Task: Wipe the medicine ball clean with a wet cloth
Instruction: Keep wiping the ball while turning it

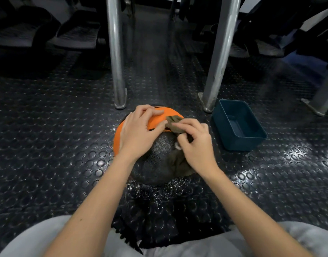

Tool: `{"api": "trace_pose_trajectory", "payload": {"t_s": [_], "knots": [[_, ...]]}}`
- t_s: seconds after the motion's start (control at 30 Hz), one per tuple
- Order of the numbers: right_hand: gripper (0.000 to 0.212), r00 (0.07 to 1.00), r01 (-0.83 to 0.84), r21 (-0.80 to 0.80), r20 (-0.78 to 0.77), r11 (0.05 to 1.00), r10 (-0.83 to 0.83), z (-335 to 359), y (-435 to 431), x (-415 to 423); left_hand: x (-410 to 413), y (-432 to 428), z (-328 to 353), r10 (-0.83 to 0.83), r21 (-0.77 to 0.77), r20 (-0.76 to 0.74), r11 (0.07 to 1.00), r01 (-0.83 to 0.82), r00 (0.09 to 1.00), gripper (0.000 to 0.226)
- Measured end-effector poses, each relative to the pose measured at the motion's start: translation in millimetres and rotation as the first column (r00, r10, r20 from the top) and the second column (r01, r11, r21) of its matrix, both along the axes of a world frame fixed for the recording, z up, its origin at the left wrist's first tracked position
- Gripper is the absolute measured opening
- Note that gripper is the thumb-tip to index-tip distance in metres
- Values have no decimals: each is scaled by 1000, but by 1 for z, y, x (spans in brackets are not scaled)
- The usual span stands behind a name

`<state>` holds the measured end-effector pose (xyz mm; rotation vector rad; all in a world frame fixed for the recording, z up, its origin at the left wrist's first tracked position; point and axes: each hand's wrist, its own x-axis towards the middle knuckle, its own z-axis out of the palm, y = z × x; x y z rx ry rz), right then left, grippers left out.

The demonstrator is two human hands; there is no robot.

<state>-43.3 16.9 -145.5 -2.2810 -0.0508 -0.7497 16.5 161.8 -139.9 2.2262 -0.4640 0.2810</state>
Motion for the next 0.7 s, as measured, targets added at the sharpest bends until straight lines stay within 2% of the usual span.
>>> {"api": "trace_pose_trajectory", "payload": {"t_s": [0.1, 0.2, 0.27, 0.33, 0.47, 0.53, 0.6, 0.7], "knots": [[31, 973, 146, 115, -195, 983, -122, -20, -39, 7, 2, 2, 0, -9, -11, -11, 1000, 9, 1000, 30], [34, 902, 254, 271, -412, 928, -127, -31, -47, 8, 2, 3, -1, 8, -24, -10, 1000, -9, 1000, 25], [34, 904, 276, 348, -410, 896, -119, -26, -39, 9, 1, 4, -1, 35, -33, -21, 999, -36, 999, 25], [33, 931, 245, 347, -344, 905, -121, -15, -30, 7, 0, 7, -1, 56, -43, -32, 997, -58, 998, 25], [27, 989, 107, 69, -105, 992, -100, -1, 0, -7, 1, 7, -2, 45, -41, -8, 998, -45, 999, 34], [29, 998, 42, 25, -38, 999, -41, 0, 8, -10, 2, 6, -2, 22, -38, 4, 999, -21, 1000, 39], [29, 996, 74, 51, -51, 996, -71, -6, -4, -7, 3, 6, -2, 0, -59, -10, 998, 0, 1000, 35], [32, 967, 187, 194, -211, 963, -145, -20, -28, -1, 5, 7, -2, 0, -69, -7, 998, -1, 1000, 24]]}}
